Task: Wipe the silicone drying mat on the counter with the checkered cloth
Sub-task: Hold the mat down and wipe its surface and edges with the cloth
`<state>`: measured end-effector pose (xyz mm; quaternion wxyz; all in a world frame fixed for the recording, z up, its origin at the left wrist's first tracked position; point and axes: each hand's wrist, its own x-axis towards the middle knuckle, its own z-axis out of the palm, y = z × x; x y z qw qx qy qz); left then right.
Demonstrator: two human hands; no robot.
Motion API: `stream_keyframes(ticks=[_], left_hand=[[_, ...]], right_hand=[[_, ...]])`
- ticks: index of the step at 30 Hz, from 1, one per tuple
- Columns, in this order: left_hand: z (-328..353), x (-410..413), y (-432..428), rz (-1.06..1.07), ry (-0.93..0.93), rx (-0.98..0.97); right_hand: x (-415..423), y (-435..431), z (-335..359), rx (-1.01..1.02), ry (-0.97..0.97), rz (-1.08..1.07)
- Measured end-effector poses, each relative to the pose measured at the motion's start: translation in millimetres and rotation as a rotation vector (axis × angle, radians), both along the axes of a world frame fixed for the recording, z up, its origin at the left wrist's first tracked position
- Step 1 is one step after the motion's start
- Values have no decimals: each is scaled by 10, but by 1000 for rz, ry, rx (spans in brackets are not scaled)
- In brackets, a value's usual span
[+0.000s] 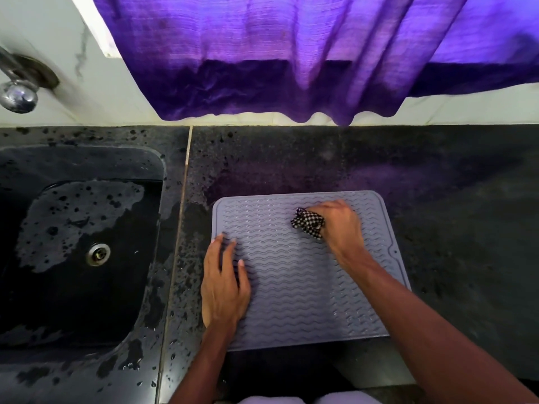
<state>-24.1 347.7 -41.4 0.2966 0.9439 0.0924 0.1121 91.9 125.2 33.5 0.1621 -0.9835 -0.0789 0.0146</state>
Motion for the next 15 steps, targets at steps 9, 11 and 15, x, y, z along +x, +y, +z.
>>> stream_keyframes(ticks=[9,11,15], left_hand=[[53,-21,-27,9,4,32],[57,-25,-28,19,13,21],[103,-15,-42,30,4,-5]], right_hand=[[167,-263,47,78,64,-32],[181,-407,45,51,65,-52],[187,-586,-20,30,51,-31]])
